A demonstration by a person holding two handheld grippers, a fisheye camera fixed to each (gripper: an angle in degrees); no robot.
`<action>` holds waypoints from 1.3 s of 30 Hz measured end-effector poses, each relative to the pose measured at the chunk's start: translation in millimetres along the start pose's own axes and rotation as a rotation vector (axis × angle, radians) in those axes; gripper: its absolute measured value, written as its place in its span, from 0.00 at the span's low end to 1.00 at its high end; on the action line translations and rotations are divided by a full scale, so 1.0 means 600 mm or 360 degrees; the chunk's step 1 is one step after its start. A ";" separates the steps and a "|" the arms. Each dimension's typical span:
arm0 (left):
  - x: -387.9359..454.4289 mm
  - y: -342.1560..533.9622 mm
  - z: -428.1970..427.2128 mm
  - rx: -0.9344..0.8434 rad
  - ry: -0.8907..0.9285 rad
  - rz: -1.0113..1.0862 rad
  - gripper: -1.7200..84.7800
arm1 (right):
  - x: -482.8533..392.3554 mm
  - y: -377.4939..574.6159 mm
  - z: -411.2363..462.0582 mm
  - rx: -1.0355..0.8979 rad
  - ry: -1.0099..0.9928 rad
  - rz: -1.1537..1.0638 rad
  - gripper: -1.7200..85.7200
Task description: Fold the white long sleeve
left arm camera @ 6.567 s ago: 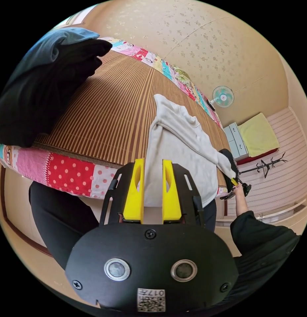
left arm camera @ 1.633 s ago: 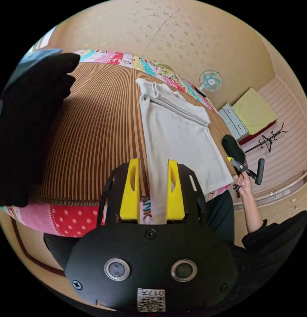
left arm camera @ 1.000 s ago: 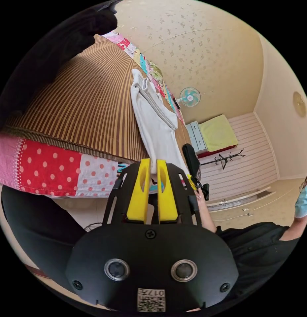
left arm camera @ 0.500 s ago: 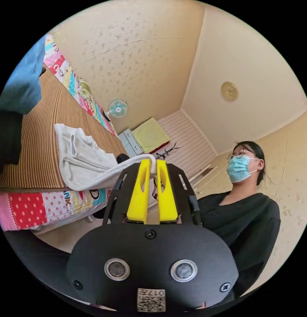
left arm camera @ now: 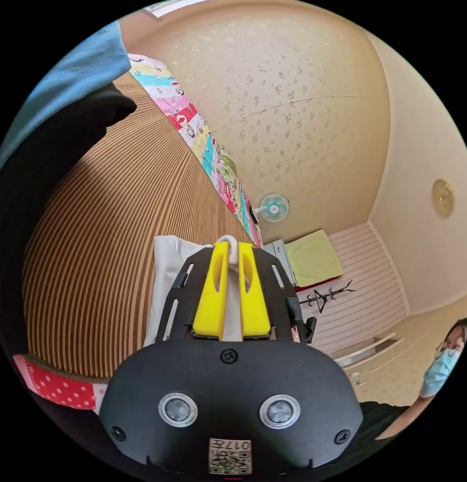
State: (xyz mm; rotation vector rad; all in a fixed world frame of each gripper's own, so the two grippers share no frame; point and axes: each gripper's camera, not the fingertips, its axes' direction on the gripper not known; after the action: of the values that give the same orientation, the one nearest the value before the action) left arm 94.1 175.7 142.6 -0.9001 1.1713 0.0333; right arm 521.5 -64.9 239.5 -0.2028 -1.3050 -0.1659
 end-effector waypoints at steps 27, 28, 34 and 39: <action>-0.002 0.236 0.106 -0.0225 -0.0335 -0.0056 0.09 | -0.555 0.175 0.716 -0.1382 0.0403 -0.1024 0.26; 0.034 0.240 0.119 -0.0220 -0.0377 0.0054 0.09 | -0.574 0.173 0.736 -0.1416 0.0417 -0.1033 0.27; 0.174 0.279 0.187 -0.0185 -0.0454 0.0461 0.09 | -0.612 0.182 0.815 -0.1727 0.0852 -0.1207 0.24; 0.217 0.319 0.220 -0.0283 -0.0392 0.0619 0.12 | -0.568 0.188 0.774 -0.1548 0.0954 -0.1395 0.12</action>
State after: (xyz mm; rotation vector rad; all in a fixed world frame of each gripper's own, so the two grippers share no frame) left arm 164.3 330.9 -62.6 -0.7849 1.1068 0.5570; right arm 25.2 158.9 19.8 -0.3519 -0.5436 -1.4991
